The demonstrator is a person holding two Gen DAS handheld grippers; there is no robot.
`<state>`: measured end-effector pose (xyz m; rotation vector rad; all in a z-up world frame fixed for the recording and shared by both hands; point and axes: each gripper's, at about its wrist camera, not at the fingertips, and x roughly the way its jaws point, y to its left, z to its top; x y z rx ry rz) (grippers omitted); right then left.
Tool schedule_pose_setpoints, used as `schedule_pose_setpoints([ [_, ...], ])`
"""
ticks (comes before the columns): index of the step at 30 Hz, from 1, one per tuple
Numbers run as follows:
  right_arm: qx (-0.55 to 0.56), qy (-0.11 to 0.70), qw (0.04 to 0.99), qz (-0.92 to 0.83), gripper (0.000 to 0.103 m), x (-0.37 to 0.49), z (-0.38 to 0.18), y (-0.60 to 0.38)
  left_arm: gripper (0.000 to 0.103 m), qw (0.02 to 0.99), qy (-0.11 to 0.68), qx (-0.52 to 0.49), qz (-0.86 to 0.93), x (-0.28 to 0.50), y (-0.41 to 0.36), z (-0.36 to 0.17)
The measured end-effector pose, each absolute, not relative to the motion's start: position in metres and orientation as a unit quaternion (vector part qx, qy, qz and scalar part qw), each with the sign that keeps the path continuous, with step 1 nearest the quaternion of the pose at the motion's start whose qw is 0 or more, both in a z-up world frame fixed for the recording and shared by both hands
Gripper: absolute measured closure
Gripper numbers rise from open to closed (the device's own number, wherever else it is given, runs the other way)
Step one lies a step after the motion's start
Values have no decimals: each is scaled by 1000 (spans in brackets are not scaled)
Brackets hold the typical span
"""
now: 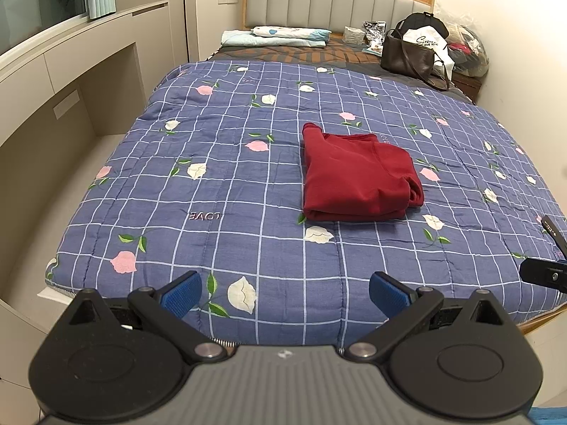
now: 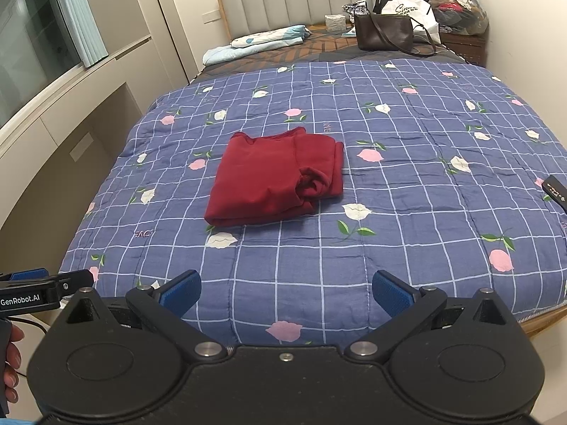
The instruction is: Fold small clothes
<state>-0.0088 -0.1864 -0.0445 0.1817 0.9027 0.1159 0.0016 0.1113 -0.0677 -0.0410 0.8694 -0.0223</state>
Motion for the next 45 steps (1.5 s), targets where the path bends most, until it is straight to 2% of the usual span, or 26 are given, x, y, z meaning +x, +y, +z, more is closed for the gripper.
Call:
schedule_pose_setpoints([
  [45, 88, 437, 893, 55, 1, -8, -46, -185, 0, 906, 424, -7, 13, 9, 107, -70],
])
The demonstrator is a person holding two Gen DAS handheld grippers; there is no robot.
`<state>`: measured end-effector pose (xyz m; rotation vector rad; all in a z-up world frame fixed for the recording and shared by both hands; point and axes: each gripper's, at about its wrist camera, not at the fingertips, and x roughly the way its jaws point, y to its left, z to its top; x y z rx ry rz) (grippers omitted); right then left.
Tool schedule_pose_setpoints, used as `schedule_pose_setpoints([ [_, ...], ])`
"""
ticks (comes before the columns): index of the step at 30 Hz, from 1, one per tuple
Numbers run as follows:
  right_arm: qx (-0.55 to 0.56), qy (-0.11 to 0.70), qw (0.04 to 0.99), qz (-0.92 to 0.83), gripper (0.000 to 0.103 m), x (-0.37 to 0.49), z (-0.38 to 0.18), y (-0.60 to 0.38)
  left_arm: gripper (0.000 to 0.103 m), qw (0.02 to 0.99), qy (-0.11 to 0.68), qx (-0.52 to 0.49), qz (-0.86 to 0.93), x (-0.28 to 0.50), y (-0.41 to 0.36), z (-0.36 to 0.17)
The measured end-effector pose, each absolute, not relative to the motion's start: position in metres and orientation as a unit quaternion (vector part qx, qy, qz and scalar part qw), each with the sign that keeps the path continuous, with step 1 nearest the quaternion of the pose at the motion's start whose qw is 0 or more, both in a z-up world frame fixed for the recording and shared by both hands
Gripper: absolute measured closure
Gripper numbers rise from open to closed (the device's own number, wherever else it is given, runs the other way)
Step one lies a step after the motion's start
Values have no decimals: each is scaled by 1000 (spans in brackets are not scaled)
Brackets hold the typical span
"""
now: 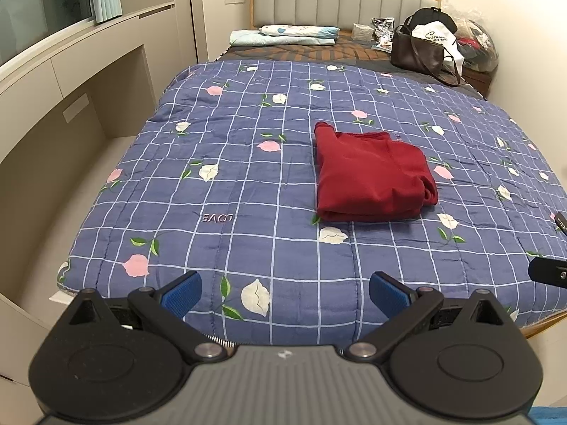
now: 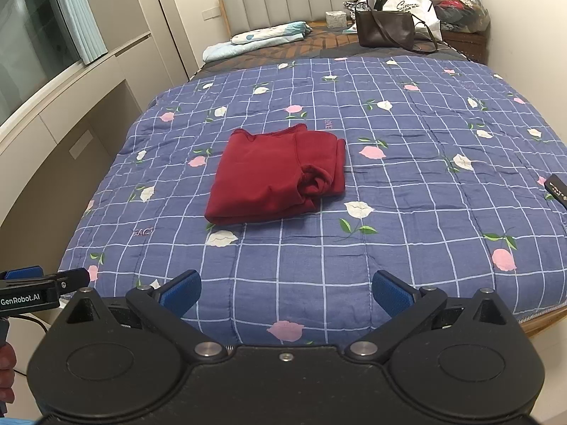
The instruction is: Fold small clothes
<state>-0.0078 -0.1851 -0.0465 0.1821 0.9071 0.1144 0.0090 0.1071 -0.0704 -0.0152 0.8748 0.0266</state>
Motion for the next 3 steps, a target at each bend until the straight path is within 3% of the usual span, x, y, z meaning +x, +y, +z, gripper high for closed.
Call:
schedule_pose_setpoints([
  [3, 88, 438, 893, 55, 1, -8, -47, -184, 0, 905, 426, -8, 12, 12, 108, -72],
])
